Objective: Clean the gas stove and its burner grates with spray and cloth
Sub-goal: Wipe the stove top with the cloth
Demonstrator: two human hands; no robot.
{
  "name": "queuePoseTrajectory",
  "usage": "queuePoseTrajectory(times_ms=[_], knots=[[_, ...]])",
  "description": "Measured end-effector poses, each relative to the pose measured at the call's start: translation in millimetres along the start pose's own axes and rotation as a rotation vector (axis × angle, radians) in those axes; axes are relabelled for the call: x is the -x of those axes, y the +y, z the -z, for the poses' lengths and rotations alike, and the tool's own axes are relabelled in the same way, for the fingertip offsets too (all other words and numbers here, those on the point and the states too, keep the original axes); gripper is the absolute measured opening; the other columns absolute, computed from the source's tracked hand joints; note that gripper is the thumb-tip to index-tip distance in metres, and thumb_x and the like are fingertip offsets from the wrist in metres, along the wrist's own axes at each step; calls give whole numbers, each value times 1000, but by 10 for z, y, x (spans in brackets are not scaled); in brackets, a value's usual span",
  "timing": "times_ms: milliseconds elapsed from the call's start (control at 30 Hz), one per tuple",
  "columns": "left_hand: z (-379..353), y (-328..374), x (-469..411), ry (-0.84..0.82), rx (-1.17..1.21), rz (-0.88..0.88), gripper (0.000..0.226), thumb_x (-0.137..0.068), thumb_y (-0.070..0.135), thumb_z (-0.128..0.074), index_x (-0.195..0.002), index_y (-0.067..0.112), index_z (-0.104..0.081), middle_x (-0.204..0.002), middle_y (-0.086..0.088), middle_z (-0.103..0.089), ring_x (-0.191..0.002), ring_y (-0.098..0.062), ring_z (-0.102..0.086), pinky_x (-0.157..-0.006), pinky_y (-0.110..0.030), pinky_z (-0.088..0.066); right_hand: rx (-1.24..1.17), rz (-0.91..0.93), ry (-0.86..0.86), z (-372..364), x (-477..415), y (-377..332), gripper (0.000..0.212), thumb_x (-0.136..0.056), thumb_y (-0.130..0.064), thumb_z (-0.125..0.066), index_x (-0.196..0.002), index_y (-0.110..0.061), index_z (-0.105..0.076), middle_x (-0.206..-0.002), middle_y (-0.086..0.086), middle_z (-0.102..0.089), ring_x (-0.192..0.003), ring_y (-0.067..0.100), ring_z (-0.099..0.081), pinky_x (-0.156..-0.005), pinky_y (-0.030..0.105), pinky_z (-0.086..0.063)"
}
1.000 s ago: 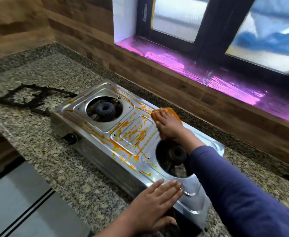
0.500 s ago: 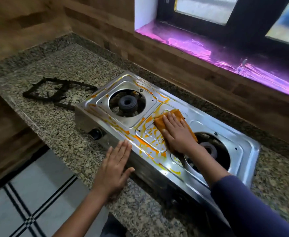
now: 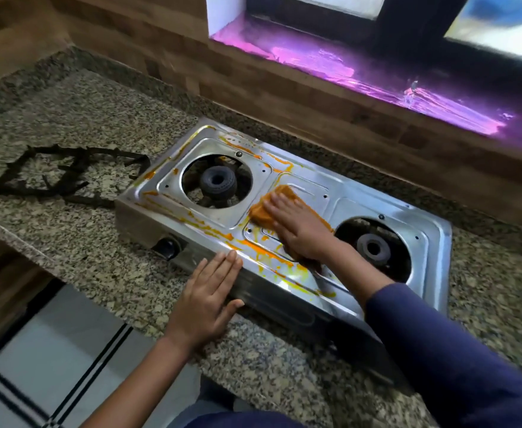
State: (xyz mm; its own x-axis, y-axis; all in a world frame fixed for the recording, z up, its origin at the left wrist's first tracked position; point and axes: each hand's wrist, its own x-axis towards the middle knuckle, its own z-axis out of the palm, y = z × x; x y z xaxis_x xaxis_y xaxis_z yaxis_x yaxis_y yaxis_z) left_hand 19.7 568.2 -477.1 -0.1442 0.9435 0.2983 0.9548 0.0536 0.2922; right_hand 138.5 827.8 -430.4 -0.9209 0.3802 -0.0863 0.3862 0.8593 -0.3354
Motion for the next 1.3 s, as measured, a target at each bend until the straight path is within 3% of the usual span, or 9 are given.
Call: queuePoseTrajectory(times_ms=[67,167,267,400,600,800,1000,1200,1300], knots=[[21,-63,-19,13,7,-49,62,-98,46,-40,-148,11,-37,-158,-4,-32,-147,-20,-25,-117,-48,-25,-59,89,8,-66,304,60,52,-101,-32,-34,-152,-21,-29,-161,2,-20,-150,15,-12,-121,30,-5],[44,-161,-47,14,13,-110,59,-100,46,-38,-148,11,-38,-156,-4,-34,-146,-21,-27,-117,-46,-26,-150,35,16,10,530,251,50,-100,-30,-38,-149,-19,-38,-158,5,-28,-149,19,-20,-122,42,-15],[63,-272,-89,10,18,-193,57,-101,45,-39,-146,10,-41,-155,-5,-37,-145,-23,-31,-117,-45,-28,-185,-104,36,30,645,125,50,-98,-28,-39,-147,-18,-39,-157,8,-30,-148,23,-22,-121,44,-15],[127,-394,-145,5,67,-282,57,-101,43,-39,-145,8,-43,-153,-5,-38,-144,-23,-33,-115,-45,-31,-123,-316,233,-270,1099,-442,55,-95,-36,-33,-147,-18,-41,-155,1,-29,-146,25,-28,-120,33,-13],[179,-535,-194,-29,166,-364,56,-102,41,-37,-143,5,-44,-153,-7,-39,-143,-24,-34,-111,-48,-36,-42,-739,330,-501,691,-1072,63,-93,-30,-24,-155,-15,-21,-162,9,-13,-151,24,-10,-119,34,1],[217,-765,-182,-39,138,-475,55,-102,41,-35,-142,4,-45,-153,-9,-40,-143,-25,-34,-111,-49,-36,-98,-701,295,-409,-333,-1075,56,-104,-27,-29,-156,-16,-11,-164,8,-2,-151,20,1,-121,36,2],[231,-932,-155,-62,123,-506,56,-101,40,-37,-144,5,-42,-155,-8,-36,-145,-25,-30,-113,-49,-33,-139,-357,230,-352,254,-942,51,-100,-34,-37,-150,-25,-35,-160,0,-24,-149,15,-15,-119,31,-7],[175,-892,-127,-42,183,-469,55,-101,39,-39,-144,4,-43,-155,-8,-36,-145,-25,-30,-113,-47,-33,-11,-606,244,-208,336,-393,56,-98,-40,-31,-153,-29,-25,-163,1,-11,-151,19,-6,-121,36,-3],[148,-880,-117,-26,184,-453,54,-102,39,-39,-143,4,-44,-154,-8,-37,-145,-25,-30,-113,-47,-33,-24,-567,216,-159,-63,-344,54,-102,-34,-35,-154,-26,-23,-163,4,-10,-151,21,-6,-120,35,-3]])
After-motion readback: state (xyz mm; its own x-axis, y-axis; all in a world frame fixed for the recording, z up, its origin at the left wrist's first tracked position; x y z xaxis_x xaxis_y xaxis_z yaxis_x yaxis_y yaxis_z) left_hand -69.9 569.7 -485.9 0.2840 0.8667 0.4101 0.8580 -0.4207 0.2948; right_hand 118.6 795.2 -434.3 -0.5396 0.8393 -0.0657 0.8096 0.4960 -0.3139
